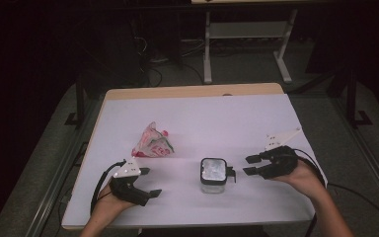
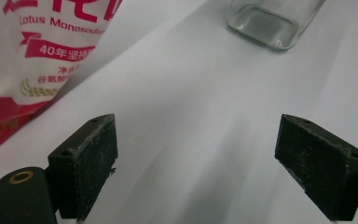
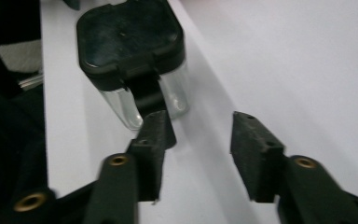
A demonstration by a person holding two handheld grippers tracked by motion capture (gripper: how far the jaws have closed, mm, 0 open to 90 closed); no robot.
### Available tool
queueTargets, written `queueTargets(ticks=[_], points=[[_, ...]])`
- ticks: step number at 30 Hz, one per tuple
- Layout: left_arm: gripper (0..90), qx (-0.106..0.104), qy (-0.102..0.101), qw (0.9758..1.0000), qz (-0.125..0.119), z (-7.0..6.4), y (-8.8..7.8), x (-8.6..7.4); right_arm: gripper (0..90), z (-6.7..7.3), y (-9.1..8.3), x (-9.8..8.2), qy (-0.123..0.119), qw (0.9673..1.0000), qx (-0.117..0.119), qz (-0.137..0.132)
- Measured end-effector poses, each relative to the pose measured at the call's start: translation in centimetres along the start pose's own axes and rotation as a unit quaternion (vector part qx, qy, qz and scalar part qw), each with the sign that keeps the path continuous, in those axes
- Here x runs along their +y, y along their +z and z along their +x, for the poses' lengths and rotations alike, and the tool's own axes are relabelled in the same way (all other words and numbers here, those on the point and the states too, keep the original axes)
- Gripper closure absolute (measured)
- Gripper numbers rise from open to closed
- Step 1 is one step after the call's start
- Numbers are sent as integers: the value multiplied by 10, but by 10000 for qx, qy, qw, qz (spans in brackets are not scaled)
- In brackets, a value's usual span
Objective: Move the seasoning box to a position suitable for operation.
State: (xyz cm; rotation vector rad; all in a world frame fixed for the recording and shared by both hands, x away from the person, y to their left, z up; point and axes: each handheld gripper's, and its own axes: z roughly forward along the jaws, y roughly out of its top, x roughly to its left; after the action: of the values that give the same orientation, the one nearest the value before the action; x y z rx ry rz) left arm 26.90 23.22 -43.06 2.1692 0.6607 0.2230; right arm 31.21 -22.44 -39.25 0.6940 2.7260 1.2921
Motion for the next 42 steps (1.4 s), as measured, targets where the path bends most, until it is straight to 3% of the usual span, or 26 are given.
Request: queueTargets(ticks=[1,3,4,8,9,12,17,20,22,28,32,42], points=[[126,-4,-7,10000,-10,0,0,0,687,1,0,-5,39,9999,-39,-145],[126,-9,-45,10000,-45,-1,0,1,719,1,0,-8,66,9997,-53,-240],[126,2,-74,9999,-88,0,-1,3,785,2,3,-14,151,9994,-53,-300],[126,3,-112,9997,-210,2,-2,6,875,4,6,-17,167,9995,-163,-234],[126,-5,-111,9997,-201,2,-2,7,897,5,6,-18,164,9991,-159,-346],[127,29,-56,9998,-169,3,-1,9,898,8,6,-19,201,9985,-220,-463],[127,26,-8,9999,-155,1,3,7,898,19,11,-24,134,9977,-88,-656],[127,3,63,9998,-175,-2,4,7,898,24,15,-28,107,9980,40,-627],[127,2,89,9997,-205,-4,2,6,898,29,19,-30,71,9978,308,-586],[127,-69,83,9995,-292,-6,0,1,897,31,28,-28,26,9968,511,-614],[127,-107,118,9995,-266,-7,2,0,897,32,34,-27,4,9970,536,-560],[130,-187,85,9993,-309,-9,4,0,898,27,38,-29,-21,9979,288,-579]])
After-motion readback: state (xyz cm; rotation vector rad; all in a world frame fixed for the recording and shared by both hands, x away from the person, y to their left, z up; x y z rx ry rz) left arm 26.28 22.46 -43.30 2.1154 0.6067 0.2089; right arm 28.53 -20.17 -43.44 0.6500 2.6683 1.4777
